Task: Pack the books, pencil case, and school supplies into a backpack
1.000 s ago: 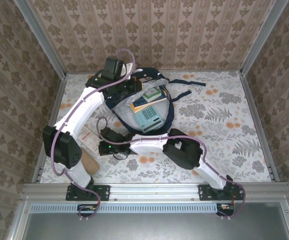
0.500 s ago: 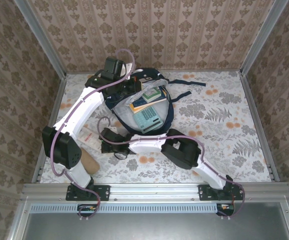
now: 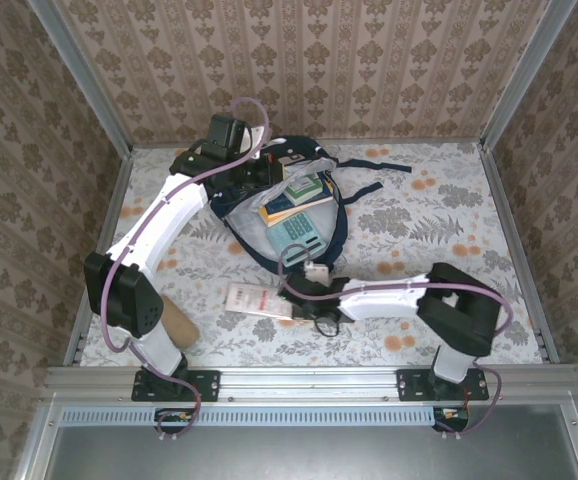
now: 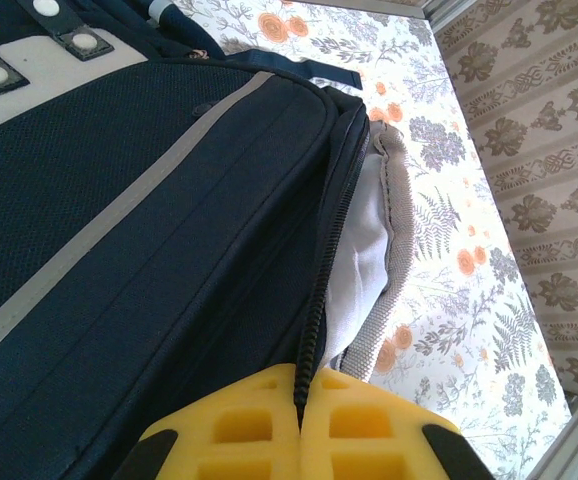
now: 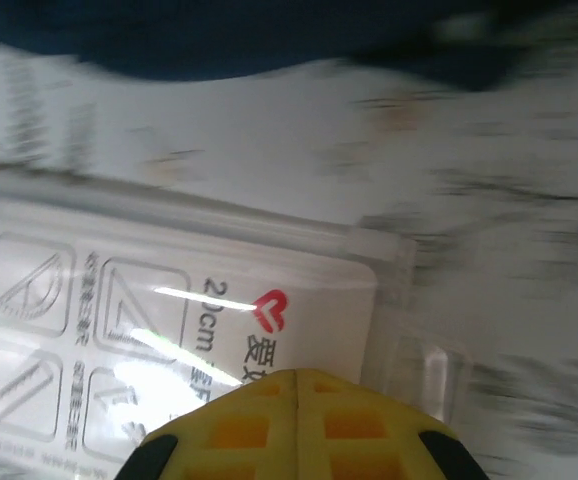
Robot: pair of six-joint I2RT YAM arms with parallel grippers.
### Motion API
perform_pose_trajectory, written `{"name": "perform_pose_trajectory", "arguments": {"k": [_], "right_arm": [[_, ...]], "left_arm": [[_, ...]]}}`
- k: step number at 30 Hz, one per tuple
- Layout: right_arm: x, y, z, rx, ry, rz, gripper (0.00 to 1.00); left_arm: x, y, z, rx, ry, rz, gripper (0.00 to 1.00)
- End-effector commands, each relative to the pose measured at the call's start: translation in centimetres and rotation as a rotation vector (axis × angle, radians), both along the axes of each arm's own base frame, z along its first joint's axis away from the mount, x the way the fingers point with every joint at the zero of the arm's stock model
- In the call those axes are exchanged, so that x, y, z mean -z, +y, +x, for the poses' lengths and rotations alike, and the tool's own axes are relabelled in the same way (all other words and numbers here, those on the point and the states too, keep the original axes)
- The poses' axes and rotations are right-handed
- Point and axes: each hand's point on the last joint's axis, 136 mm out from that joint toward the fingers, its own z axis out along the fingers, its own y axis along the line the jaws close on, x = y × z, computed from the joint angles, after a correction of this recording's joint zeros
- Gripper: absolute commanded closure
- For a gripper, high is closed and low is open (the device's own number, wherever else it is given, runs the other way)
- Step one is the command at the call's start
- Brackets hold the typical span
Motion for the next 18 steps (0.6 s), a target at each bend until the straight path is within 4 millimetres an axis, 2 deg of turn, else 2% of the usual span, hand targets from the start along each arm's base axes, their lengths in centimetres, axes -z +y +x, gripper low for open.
{"name": "perform_pose_trajectory", "arguments": {"k": [1, 3, 6, 9, 12, 18], "right_arm": [[1.2, -7.6, -1.2, 0.071, 0.039, -0.192, 1.00], [0.0, -7.5, -0.9, 0.031, 0.009, -0.155, 0.97], [-2.7, -6.3, -0.5, -0.028, -0.051, -0.081, 0.81], [-4.7, -6.5, -0.1, -0.030, -0.085, -0.035, 0.69], [-4.9, -7.3, -0.1, -0.023, -0.068, -0.037, 0.63], [-3.1, -7.7, -0.1, -0.023, -0.012, -0.054, 0.60]], "left_arm": [[-4.9, -1.1, 0.3, 0.035, -0.111, -0.100, 1.00], [-4.8, -1.5, 0.0, 0.051, -0.110, -0.098, 1.00], [-4.4, -2.1, -0.2, 0.071, -0.106, -0.090, 1.00], [-4.1, -2.5, -0.4, 0.082, -0.100, -0.086, 1.00], [-3.9, -2.7, -0.5, 0.086, -0.096, -0.085, 1.00], [-3.7, -3.0, -0.5, 0.089, -0.092, -0.082, 1.00]]}}
